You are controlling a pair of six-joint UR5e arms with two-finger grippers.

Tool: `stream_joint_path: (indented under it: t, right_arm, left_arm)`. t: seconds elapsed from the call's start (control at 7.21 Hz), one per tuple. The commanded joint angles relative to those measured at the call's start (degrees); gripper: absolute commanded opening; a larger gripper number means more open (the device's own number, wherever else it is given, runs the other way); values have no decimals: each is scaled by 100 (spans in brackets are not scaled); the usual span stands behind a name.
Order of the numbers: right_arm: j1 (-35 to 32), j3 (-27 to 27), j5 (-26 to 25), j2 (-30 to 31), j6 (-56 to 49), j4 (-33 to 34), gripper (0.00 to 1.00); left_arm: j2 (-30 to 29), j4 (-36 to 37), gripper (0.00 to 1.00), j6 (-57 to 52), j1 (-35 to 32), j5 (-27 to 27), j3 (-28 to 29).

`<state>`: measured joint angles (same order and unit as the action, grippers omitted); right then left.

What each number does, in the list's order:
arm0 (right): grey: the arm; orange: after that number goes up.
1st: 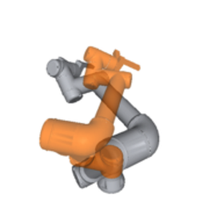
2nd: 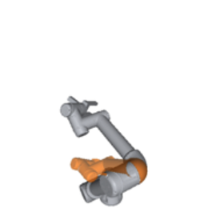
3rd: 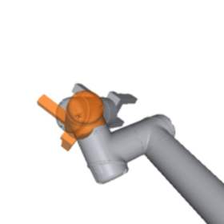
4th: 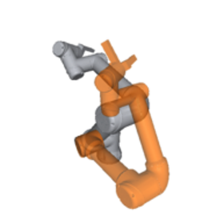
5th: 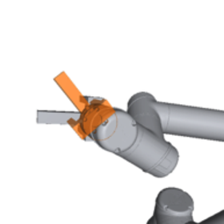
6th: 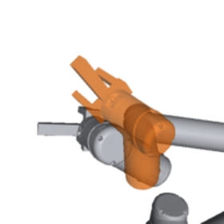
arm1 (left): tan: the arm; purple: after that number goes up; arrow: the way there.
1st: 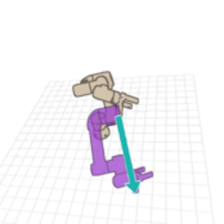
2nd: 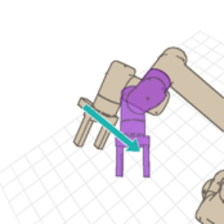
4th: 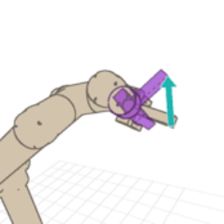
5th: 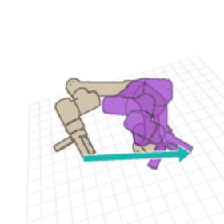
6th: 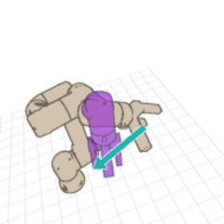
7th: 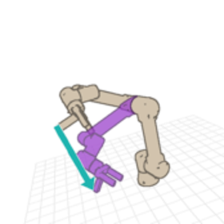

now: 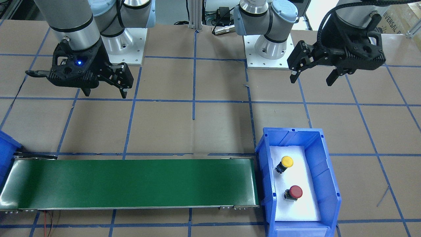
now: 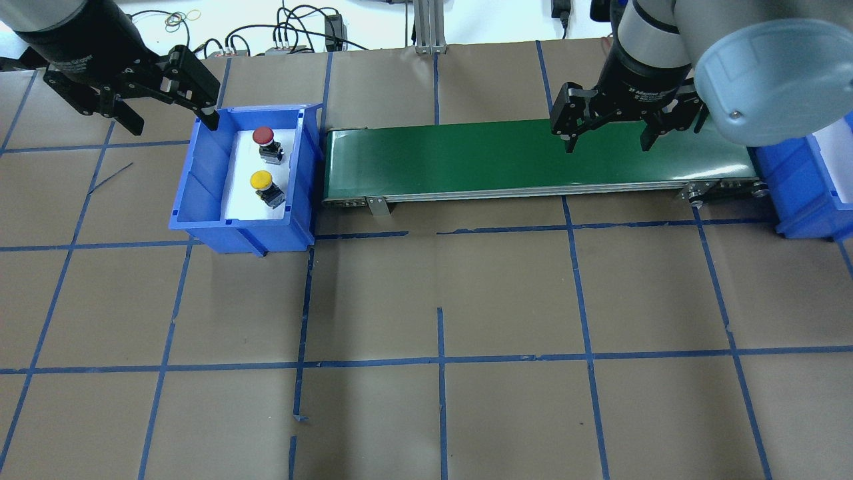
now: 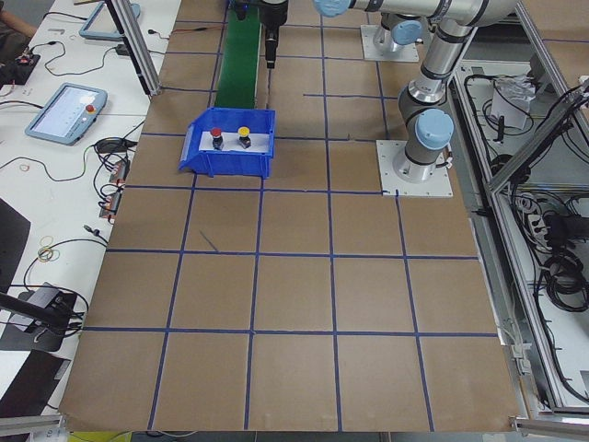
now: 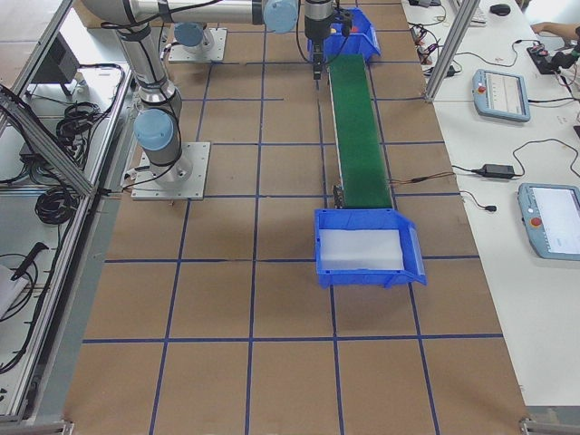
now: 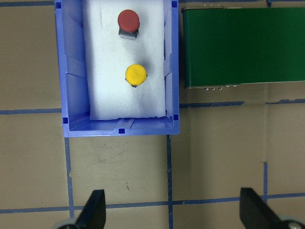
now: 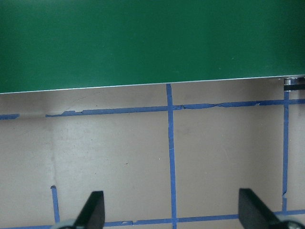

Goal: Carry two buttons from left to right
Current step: 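Move the left gripper over the red push-button in the blue bin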

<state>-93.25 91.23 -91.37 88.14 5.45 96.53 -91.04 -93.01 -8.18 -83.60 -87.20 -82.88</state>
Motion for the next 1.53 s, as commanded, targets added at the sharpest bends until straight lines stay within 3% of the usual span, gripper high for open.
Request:
stream_joint_path:
  t: [0.0,0.28,0.55,0.97,1.39]
  right_arm:
    - [0,0,5,1,0,-2,100]
    - [0,0,5,1,0,6,100]
    - [0,0,5,1,0,6,100]
    - [0,0,5,1,0,6,100]
    - [0,0,5,1,0,-3,100]
  left_arm:
    - [-814,432,100,-79,37,-225,70]
    - [-1607,1484,100,-148,45,-218,79]
    - [-1925,1611,100,-184,72,-201,175]
    - [-2724,1733,100,-114,89,-174,755]
    - [-3156,2118,100,-26,90,-139,765]
